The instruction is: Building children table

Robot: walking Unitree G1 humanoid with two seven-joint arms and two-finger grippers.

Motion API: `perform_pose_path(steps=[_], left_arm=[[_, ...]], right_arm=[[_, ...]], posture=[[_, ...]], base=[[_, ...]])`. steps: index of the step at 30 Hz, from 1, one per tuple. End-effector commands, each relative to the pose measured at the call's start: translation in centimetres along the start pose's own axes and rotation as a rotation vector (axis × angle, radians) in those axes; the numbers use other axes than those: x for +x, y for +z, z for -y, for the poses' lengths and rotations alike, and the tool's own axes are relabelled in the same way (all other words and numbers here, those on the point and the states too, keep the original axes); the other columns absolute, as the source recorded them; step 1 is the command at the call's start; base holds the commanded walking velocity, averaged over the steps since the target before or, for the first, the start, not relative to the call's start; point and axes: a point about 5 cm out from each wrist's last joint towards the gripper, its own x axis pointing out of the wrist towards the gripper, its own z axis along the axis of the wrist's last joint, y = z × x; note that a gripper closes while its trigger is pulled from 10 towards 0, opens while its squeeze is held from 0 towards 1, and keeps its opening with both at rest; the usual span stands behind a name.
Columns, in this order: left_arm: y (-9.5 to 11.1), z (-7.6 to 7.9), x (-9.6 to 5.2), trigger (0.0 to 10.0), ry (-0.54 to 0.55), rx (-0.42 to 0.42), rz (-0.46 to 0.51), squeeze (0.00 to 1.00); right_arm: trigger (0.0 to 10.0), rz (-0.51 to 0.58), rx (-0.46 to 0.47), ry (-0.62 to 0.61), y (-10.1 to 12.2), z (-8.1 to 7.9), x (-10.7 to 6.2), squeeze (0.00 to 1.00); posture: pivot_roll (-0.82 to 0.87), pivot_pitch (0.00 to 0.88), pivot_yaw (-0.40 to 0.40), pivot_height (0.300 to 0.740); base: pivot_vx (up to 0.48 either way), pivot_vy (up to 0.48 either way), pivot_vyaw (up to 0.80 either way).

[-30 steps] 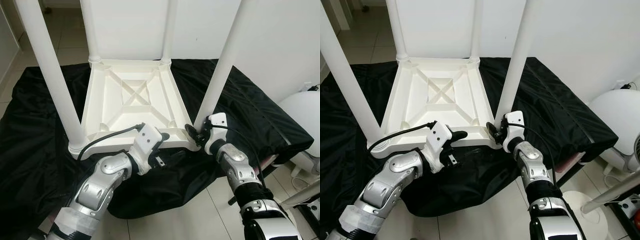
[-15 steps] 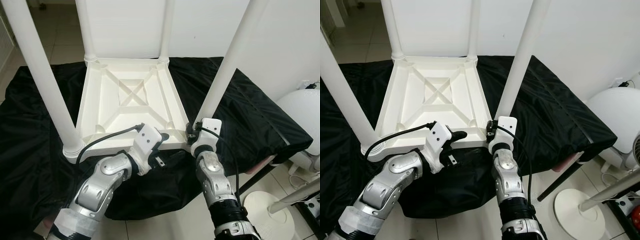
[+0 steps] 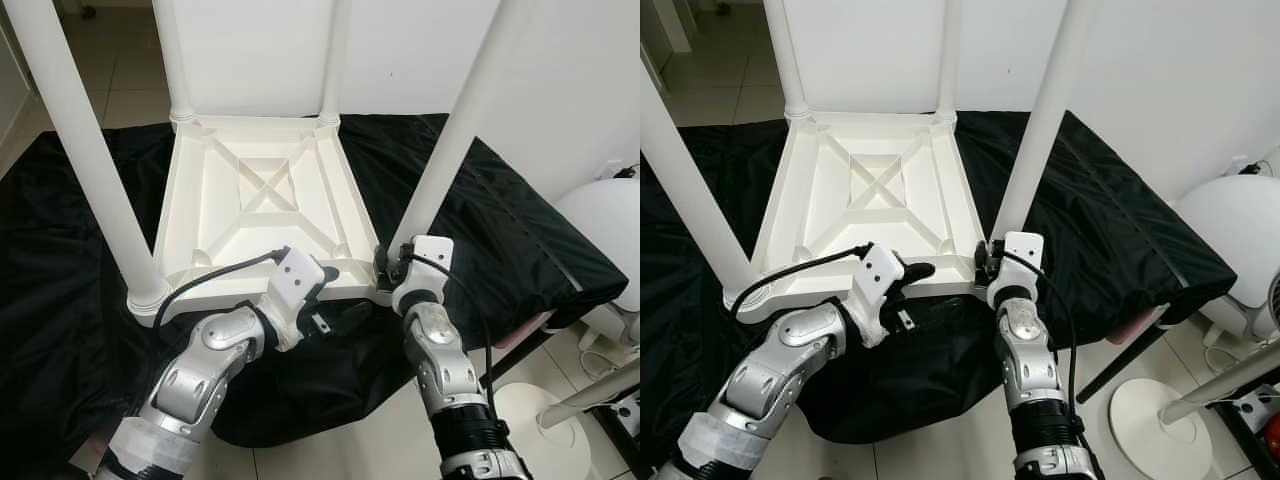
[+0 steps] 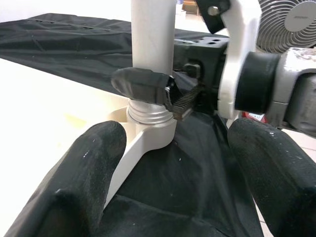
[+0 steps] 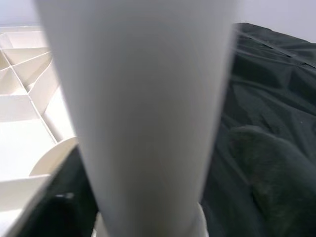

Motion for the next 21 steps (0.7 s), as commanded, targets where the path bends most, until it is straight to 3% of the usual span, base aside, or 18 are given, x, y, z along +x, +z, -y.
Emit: perform_pose_path(steps=[1, 3, 8, 9, 11, 12, 20, 21], left_arm=[[0.1, 0.0, -0.1, 10.0, 0.009, 0.001, -0.003, 0.0], [0.1, 0.0, -0.1, 10.0, 0.011, 0.0, -0.003, 0.0], [0.2, 0.0, 0.0, 10.0, 0.009, -0.002, -0.002, 0.0], [0.2, 0.0, 0.0, 10.0, 0.009, -0.002, -0.002, 0.0], [0.2, 0.0, 0.0, 10.0, 0.008, -0.002, -0.002, 0.0], [0.2, 0.0, 0.0, 10.0, 0.008, -0.002, -0.002, 0.0], [0.3, -0.1, 0.1, 10.0, 0.004, -0.006, -0.003, 0.0], [0.4, -0.2, 0.2, 10.0, 0.003, -0.007, -0.002, 0.0]], right_arm=[[10.0, -0.004, 0.0, 0.014, -0.1, 0.3, -0.2, 1.0], [10.0, -0.007, -0.04, 0.122, -0.4, 1.0, -0.5, 1.0], [10.0, -0.01, -0.048, 0.164, -0.4, 1.9, -0.6, 1.0], [10.0, -0.014, -0.044, 0.205, -0.3, 2.4, -0.5, 0.27], [10.0, -0.016, -0.041, 0.233, -0.2, 2.7, -0.4, 0.27], [10.0, -0.018, -0.039, 0.249, -0.1, 2.9, -0.4, 0.0], [10.0, 0.023, -0.096, 0.398, 1.3, 3.8, 0.4, 0.0], [10.0, 0.045, -0.131, 0.46, 2.0, 4.1, 0.9, 0.0]], posture=[[-0.01, 0.0, -0.066, 0.74], [-0.01, 0.0, -0.062, 0.74], [-0.01, 0.0, -0.059, 0.74], [-0.01, 0.0, -0.059, 0.74], [-0.01, 0.0, -0.059, 0.74], [-0.01, 0.0, -0.059, 0.74], [-0.03, 0.014, -0.044, 0.74], [-0.03, 0.017, -0.041, 0.74]], base=[[0.0, 0.0, 0.0], [0.0, 0.0, 0.0], [0.0, 0.0, 0.0], [0.0, 0.0, 0.0], [0.0, 0.0, 0.0], [0.0, 0.0, 0.0], [0.0, 0.0, 0.0], [0.0, 0.0, 0.0]])
